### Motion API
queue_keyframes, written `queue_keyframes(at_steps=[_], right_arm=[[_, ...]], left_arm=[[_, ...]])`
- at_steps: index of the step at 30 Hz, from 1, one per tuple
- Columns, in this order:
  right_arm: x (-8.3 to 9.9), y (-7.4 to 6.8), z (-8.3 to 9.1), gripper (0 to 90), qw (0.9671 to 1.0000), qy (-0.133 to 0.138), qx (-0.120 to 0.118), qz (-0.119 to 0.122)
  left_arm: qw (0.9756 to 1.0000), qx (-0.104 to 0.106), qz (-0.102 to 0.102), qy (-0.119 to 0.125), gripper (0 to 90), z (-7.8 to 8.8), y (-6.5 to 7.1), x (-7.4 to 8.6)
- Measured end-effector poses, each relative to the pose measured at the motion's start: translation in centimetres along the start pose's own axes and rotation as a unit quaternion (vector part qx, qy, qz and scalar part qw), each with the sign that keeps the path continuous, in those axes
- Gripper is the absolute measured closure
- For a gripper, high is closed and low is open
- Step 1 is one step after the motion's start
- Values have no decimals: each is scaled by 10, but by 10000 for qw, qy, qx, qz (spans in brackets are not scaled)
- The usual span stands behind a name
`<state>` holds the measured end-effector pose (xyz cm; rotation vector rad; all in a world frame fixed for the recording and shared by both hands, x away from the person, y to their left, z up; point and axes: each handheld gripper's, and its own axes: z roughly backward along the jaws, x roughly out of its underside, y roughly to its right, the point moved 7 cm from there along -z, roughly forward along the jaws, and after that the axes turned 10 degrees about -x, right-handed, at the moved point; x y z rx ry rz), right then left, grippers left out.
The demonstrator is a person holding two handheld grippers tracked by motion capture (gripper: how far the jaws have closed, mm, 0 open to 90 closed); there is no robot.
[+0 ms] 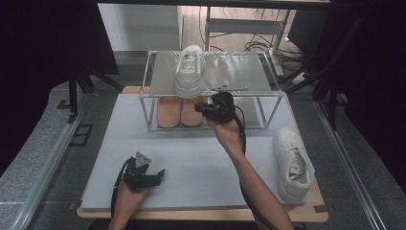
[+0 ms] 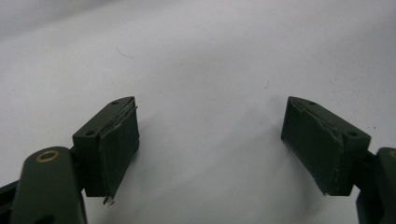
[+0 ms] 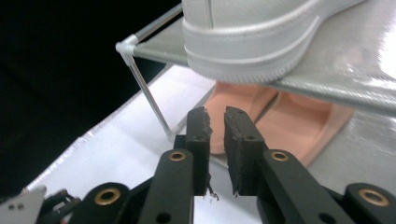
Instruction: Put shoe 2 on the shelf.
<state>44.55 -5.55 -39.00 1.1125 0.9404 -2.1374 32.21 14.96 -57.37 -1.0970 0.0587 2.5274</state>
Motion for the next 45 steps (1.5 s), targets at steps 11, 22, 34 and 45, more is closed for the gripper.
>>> queue_keyframes(at_steps=[11,22,34,45], right_arm=[[24,2,22,599,9990,-287,150,319],[51,4,37,498,9958,-552,328,657],[69,14,64,482,9948,-645,435,653],[86,25,90,479,9935,-762,628,568]], left_arm=[[10000,-21,-19,-5,189,0,0,0],[10000,-32,22,29,189,0,1,0],[10000,-28,18,23,189,0,1,0],[10000,-39,12,28,189,0,1,0]])
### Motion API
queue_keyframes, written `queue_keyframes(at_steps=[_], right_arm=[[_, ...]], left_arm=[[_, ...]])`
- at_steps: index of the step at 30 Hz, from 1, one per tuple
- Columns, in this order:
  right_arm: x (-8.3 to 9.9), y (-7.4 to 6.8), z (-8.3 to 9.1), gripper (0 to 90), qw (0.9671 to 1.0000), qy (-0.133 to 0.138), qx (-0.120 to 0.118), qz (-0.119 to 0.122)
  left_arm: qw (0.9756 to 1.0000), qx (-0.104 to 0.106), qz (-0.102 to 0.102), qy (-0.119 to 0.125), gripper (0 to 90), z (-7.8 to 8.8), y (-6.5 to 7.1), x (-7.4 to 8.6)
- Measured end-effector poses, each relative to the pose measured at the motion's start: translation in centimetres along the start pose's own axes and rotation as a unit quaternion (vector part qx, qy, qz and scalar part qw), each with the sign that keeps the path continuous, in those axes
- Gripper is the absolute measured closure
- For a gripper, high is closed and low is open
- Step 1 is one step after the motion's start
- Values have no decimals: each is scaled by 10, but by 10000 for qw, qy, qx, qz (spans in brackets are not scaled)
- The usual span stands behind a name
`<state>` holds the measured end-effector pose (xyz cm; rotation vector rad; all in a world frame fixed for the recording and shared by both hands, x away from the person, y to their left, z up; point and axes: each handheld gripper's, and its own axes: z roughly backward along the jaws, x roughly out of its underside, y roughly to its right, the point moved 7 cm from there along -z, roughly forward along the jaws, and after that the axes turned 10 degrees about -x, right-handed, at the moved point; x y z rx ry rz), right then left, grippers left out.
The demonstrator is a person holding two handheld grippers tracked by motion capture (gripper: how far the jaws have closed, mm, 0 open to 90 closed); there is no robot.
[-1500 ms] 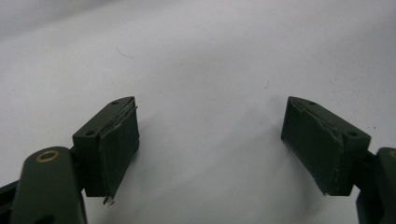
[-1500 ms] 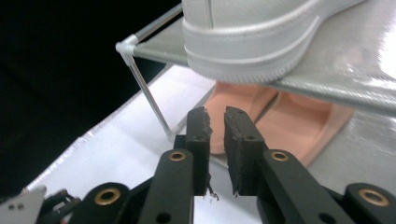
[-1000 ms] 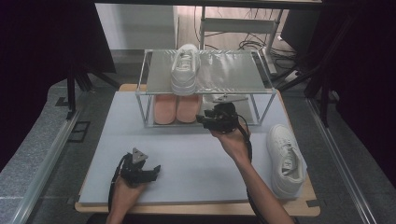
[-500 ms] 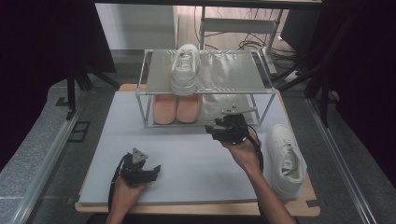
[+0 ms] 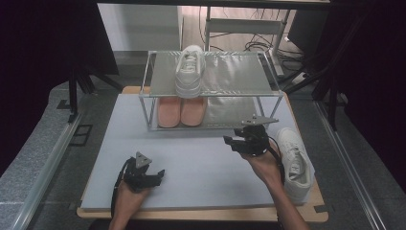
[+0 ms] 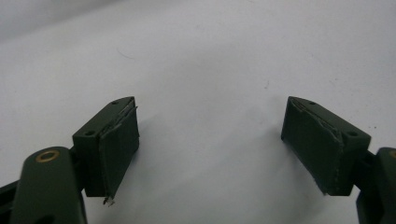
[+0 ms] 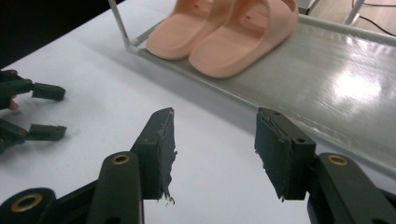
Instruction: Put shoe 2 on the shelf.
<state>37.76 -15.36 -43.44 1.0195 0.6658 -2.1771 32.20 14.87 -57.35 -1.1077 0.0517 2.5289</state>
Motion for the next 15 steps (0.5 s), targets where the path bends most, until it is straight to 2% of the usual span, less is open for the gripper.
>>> queue_keyframes(at_steps=[7,15], right_arm=[[18,11,15,505,9998,-65,184,-76],[37,30,34,566,9988,-80,380,-303]], left_arm=[[10000,-10,-37,-14,189,0,0,0],[10000,-15,-41,-7,189,0,0,0]])
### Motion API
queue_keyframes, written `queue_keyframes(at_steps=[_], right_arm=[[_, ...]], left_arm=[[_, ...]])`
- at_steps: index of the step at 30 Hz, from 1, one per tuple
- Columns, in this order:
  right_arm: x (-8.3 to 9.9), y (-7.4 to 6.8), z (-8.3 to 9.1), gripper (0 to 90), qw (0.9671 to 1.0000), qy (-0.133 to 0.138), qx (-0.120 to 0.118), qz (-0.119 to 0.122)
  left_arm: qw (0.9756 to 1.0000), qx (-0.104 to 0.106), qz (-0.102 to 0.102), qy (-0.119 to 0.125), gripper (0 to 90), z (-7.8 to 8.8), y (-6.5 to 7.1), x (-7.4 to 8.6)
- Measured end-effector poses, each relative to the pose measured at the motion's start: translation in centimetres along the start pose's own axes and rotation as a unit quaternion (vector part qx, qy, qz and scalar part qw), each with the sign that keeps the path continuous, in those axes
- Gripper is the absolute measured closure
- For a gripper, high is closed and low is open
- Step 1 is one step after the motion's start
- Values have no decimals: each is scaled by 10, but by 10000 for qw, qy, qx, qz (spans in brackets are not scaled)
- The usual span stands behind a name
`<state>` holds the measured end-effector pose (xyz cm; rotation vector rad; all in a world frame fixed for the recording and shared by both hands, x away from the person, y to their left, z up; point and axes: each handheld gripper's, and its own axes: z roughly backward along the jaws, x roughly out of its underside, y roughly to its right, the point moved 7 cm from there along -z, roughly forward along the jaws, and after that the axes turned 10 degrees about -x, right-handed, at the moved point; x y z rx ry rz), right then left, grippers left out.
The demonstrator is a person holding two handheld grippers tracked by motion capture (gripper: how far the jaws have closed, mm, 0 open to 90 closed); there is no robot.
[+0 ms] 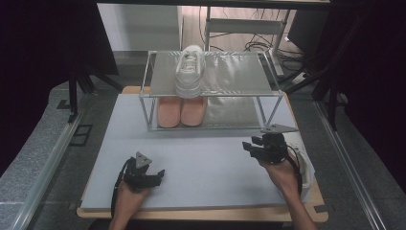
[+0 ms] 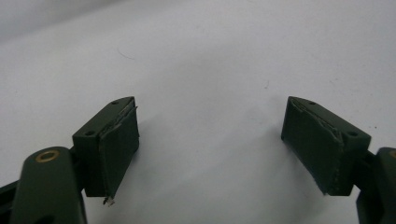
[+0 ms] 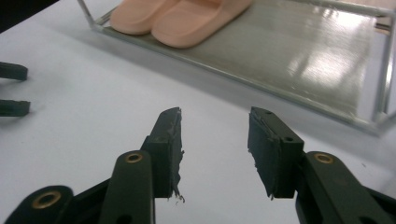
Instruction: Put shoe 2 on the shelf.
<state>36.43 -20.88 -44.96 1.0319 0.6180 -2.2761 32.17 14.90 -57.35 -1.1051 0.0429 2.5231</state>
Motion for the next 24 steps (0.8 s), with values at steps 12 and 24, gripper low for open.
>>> queue_keyframes(at_steps=[12,24], right_arm=[[26,41,39,852,9974,-158,660,-254],[45,85,81,900,9883,-154,1354,-678]], left_arm=[[10000,0,1,-8,189,0,0,0],[10000,-1,-18,-26,188,0,0,0]])
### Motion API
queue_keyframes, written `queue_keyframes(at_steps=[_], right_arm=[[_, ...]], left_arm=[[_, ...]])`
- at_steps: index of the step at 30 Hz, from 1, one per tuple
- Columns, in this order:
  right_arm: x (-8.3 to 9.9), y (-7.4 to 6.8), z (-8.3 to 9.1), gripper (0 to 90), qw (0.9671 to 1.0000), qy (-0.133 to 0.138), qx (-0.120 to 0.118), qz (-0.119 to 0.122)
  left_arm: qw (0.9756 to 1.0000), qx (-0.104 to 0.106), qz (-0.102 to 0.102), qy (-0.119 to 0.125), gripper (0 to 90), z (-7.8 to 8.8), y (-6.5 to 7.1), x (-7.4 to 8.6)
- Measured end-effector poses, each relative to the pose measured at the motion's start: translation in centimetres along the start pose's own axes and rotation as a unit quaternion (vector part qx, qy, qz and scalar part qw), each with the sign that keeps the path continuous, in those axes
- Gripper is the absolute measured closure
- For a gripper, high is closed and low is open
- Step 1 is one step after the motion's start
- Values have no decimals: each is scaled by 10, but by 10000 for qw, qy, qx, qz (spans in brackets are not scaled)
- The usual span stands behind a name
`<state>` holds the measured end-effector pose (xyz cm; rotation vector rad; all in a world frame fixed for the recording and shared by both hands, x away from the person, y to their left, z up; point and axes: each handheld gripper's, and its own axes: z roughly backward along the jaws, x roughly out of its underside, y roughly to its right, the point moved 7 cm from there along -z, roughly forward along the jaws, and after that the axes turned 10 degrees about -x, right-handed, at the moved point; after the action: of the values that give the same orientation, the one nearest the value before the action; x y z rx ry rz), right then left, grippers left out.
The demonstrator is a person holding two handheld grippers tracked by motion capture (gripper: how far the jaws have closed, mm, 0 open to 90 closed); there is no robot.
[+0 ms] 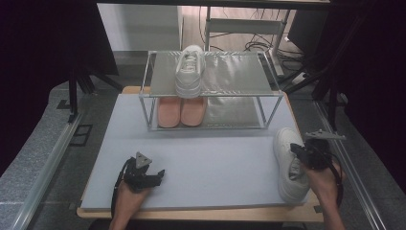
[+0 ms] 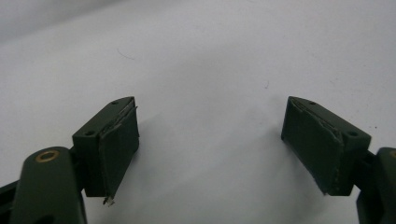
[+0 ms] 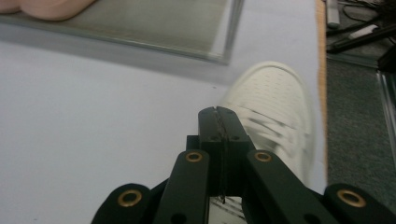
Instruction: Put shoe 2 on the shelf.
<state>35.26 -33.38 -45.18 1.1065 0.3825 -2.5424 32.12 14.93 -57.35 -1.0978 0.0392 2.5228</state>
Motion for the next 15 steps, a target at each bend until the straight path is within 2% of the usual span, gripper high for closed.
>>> queue_keyframes(at_steps=[8,15], right_arm=[[12,32,10,900,9990,0,354,-277],[29,59,5,900,9969,-118,537,-562]], left_arm=[[10000,-2,-3,3,188,0,0,0],[10000,6,13,-3,188,0,0,0]])
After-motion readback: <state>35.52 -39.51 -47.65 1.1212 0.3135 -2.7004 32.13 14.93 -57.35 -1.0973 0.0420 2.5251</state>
